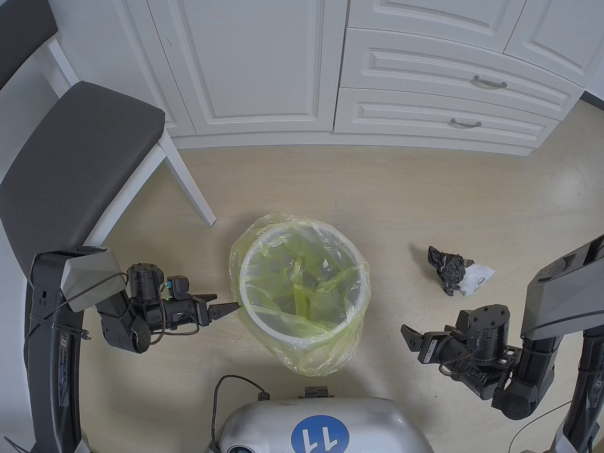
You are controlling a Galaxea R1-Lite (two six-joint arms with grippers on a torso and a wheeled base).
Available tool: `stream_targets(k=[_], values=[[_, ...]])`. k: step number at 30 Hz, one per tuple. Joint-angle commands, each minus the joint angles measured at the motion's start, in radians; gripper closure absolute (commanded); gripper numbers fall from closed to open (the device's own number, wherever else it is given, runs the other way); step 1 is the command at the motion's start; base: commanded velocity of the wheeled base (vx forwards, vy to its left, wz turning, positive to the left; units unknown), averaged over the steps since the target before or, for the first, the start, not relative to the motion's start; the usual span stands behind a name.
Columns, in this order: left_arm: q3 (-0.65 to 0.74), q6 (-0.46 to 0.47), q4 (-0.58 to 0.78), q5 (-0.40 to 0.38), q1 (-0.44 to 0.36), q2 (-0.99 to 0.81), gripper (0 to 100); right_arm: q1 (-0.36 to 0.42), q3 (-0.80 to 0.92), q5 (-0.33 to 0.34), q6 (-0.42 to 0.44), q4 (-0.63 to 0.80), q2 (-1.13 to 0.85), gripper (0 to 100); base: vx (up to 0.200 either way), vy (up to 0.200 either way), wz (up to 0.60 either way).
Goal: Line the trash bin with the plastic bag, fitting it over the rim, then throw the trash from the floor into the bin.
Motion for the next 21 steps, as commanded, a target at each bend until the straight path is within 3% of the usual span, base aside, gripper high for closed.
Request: stream_targets(k=[1,2,3,5,8,14,18,21], values=[[-0.048,0.0,0.01,0.058,-0.011,0.038,0,-0.001,-0.001,0.002,0.0,-0.018,0.014,0,0.0,0.0,0.0],[-0.048,0.0,0.01,0.058,-0.011,0.038,0,-0.001,-0.001,0.002,0.0,-0.018,0.014,0,0.0,0.0,0.0],[-0.071,0.0,0.013,0.144,-0.022,0.047,0,-0.001,-0.001,0.002,0.0,-0.018,0.018,0,0.0,0.0,0.0],[-0.092,0.0,0.026,0.212,-0.034,0.055,0,0.001,-0.001,0.002,0.0,-0.018,0.02,0,0.0,0.0,0.0],[-0.09,-0.003,0.027,0.255,-0.039,0.048,0,-0.001,-0.001,0.003,0.001,-0.018,0.018,0,0.0,0.0,0.0],[-0.057,-0.034,-0.003,0.248,-0.039,0.021,0,-0.001,-0.001,0.005,0.0,-0.018,0.017,0,0.0,0.0,0.0],[-0.012,-0.115,-0.143,0.167,-0.039,0.015,0,-0.001,-0.001,0.005,0.0,-0.018,0.011,0,0.0,0.0,0.0],[0.0,-0.129,-0.18,0.149,-0.042,0.015,0,-0.001,-0.001,0.005,0.0,-0.018,0.006,0,0.0,0.0,0.0]])
